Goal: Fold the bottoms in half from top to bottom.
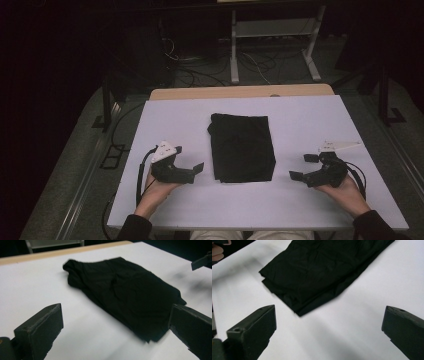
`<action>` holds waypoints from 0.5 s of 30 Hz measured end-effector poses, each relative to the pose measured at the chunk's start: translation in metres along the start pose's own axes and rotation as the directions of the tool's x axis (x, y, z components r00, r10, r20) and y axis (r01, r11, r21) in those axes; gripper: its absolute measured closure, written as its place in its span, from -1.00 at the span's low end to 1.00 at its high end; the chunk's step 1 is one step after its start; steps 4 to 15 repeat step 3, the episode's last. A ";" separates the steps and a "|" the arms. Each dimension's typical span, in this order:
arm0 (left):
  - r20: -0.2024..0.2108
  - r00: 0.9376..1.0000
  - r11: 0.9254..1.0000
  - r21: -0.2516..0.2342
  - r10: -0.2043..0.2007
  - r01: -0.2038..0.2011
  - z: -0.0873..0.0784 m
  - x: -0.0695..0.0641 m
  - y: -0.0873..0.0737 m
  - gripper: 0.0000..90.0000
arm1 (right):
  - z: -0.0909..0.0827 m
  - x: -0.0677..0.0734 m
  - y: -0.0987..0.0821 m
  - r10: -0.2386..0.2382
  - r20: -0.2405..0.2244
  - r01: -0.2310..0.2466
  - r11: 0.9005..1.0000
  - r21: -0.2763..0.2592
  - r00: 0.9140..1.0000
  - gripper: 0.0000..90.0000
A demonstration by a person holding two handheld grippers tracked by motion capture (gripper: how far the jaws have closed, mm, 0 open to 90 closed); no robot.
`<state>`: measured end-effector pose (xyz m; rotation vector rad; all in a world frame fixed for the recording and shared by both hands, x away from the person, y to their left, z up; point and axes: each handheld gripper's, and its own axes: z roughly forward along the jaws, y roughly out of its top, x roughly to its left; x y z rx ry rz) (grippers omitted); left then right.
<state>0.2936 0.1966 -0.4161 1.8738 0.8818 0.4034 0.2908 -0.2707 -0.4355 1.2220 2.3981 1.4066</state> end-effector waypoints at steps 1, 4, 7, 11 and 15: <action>0.001 1.000 1.000 0.003 0.002 -0.002 0.000 0.000 -0.001 -1.00 | -0.001 0.001 -0.002 0.000 -0.003 0.000 1.000 0.001 1.000 -1.00; 0.002 1.000 1.000 0.007 0.003 -0.003 -0.002 -0.001 -0.004 -1.00 | -0.002 0.002 -0.005 -0.007 -0.003 0.007 1.000 0.000 1.000 -1.00; 0.002 1.000 1.000 0.007 0.003 -0.003 -0.002 -0.001 -0.004 -1.00 | -0.002 0.002 -0.005 -0.007 -0.003 0.007 1.000 0.000 1.000 -1.00; 0.002 1.000 1.000 0.007 0.003 -0.003 -0.002 -0.001 -0.004 -1.00 | -0.002 0.002 -0.005 -0.007 -0.003 0.007 1.000 0.000 1.000 -1.00; 0.002 1.000 1.000 0.007 0.003 -0.003 -0.002 -0.001 -0.004 -1.00 | -0.002 0.002 -0.005 -0.007 -0.003 0.007 1.000 0.000 1.000 -1.00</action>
